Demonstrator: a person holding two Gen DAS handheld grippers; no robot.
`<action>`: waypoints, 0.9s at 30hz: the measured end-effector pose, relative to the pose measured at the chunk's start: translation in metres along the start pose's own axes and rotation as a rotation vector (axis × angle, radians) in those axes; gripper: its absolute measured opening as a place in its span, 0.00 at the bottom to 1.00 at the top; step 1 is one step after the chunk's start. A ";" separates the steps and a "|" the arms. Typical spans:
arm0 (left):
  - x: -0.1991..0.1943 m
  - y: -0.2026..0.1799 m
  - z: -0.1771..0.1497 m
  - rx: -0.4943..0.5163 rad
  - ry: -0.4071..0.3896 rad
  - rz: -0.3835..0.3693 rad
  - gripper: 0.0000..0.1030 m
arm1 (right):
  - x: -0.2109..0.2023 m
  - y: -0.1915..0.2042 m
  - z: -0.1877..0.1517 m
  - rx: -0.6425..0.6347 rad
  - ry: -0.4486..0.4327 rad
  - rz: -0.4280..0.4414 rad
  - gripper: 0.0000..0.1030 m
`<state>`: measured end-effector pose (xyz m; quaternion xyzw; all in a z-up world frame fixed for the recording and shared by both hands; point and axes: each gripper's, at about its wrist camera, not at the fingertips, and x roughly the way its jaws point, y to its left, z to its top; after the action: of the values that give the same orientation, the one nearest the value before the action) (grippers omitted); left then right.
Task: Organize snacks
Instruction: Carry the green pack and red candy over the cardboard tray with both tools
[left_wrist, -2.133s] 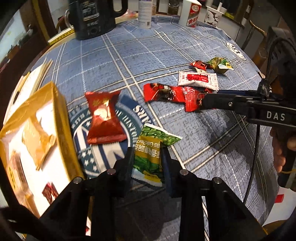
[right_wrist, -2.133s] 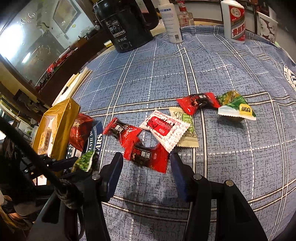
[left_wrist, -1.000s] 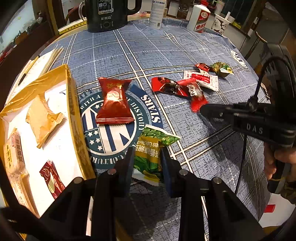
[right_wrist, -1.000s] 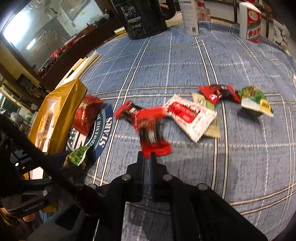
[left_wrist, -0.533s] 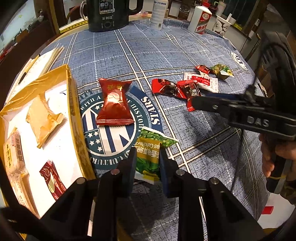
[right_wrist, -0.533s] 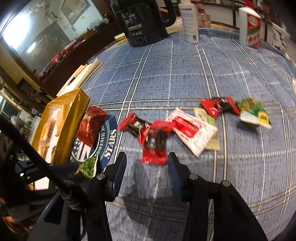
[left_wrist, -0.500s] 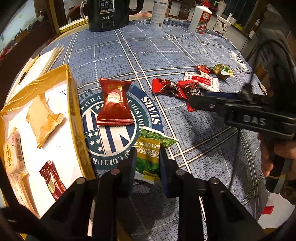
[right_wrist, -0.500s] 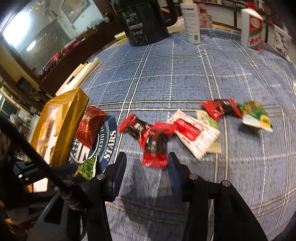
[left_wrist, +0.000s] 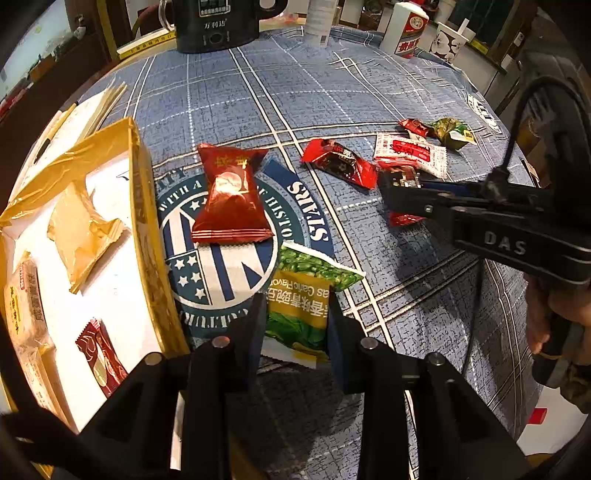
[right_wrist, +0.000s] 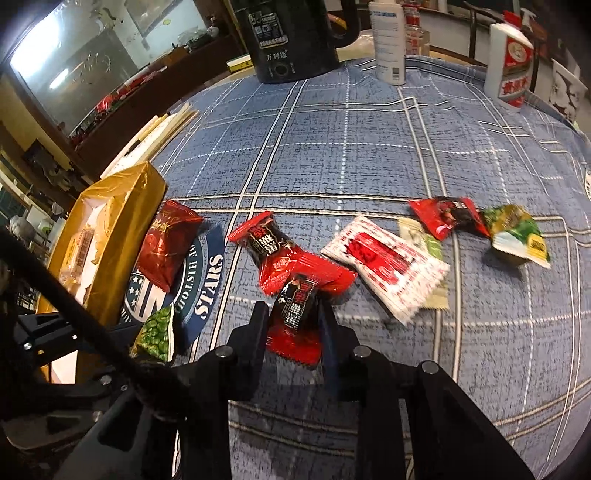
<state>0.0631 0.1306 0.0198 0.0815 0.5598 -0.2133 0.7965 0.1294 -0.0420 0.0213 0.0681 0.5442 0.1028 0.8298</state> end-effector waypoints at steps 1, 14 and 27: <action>-0.001 -0.002 -0.001 0.009 -0.005 0.005 0.30 | -0.004 -0.001 -0.002 0.004 -0.005 0.001 0.25; -0.024 -0.009 -0.007 0.015 -0.051 -0.039 0.28 | -0.032 0.009 -0.014 0.015 -0.053 0.041 0.25; -0.065 0.009 -0.023 -0.020 -0.118 -0.034 0.28 | -0.049 0.039 -0.021 0.000 -0.096 0.114 0.25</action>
<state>0.0289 0.1628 0.0706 0.0511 0.5153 -0.2256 0.8252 0.0875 -0.0159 0.0656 0.1041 0.4990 0.1466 0.8477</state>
